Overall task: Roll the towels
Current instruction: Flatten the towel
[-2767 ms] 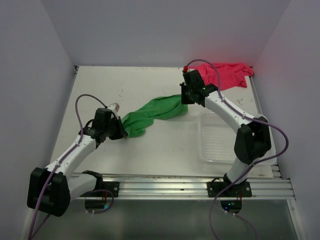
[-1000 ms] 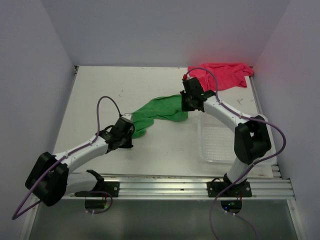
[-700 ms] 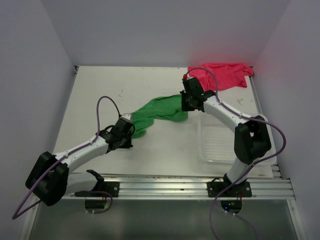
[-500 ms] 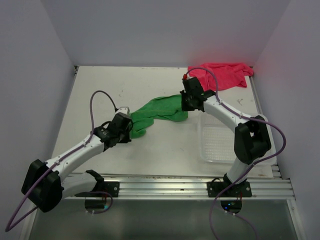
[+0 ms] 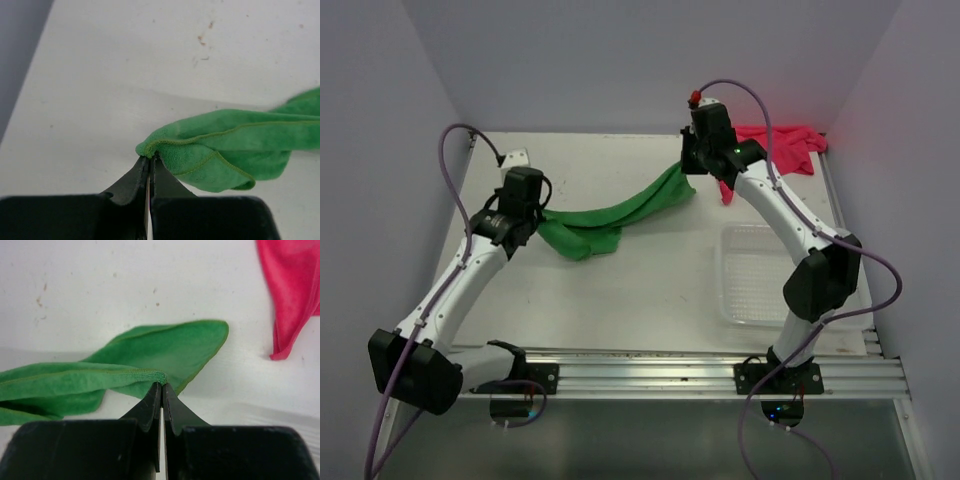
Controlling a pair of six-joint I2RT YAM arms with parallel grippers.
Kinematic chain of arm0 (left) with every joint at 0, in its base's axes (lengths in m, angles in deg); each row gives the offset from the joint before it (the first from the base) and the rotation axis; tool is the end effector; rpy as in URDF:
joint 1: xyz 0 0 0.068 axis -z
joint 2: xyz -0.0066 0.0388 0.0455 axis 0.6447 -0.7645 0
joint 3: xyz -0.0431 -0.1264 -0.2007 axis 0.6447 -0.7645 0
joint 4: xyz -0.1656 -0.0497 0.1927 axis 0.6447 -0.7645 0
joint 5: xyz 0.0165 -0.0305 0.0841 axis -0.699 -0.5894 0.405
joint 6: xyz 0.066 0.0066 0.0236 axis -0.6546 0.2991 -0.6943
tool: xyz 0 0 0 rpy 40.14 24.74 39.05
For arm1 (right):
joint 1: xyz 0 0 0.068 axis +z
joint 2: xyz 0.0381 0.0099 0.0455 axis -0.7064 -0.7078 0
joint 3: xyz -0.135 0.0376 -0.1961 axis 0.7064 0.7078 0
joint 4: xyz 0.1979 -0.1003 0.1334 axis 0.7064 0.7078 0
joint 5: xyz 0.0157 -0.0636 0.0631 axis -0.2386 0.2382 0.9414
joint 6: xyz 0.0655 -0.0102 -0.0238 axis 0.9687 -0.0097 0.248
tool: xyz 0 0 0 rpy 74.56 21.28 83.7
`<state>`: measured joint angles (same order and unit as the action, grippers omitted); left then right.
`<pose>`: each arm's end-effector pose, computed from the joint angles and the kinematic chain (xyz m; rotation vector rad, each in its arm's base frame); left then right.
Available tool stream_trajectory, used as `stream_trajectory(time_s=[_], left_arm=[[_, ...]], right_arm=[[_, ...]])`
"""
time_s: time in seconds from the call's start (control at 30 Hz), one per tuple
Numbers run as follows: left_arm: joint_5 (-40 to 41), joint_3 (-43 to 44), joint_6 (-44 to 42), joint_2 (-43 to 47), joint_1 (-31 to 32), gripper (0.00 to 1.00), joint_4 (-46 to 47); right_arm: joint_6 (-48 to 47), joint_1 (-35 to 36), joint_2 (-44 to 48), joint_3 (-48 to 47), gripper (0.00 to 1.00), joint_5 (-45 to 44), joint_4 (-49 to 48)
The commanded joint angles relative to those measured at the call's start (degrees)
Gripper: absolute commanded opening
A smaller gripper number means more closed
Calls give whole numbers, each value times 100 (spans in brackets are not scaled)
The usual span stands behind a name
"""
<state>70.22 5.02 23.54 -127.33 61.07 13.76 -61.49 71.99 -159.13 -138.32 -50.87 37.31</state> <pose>0.2614 -0.0696 0.2735 -0.3296 2.1774 0.1582 0.3702 0.1798 0.3086 -0.0574 2.2478 0.2867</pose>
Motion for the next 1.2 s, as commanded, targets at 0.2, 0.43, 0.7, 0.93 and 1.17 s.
stream_trajectory(time_s=[0.2,0.43,0.7,0.93,1.17], left_arm=[[140,2083,-1121,-943,-1195,0,263],[209,2946,-1578,-1576,-1732,0,404],[52,2799,-2448,-1656,-1873,0,623],[-10,1410,-3468,-595,-1873,0,1765],[-325,1022,-4030,-145,-1873,0,1881]], right_arm=[[-195,-323,-935,-2422,0,-179,1100],[-195,-543,-1533,-3916,0,-39,1347],[-248,-850,-1419,-3928,0,14,1198],[-186,-1175,-1129,-3400,0,365,1048],[-221,-1202,-699,-2865,0,673,900]])
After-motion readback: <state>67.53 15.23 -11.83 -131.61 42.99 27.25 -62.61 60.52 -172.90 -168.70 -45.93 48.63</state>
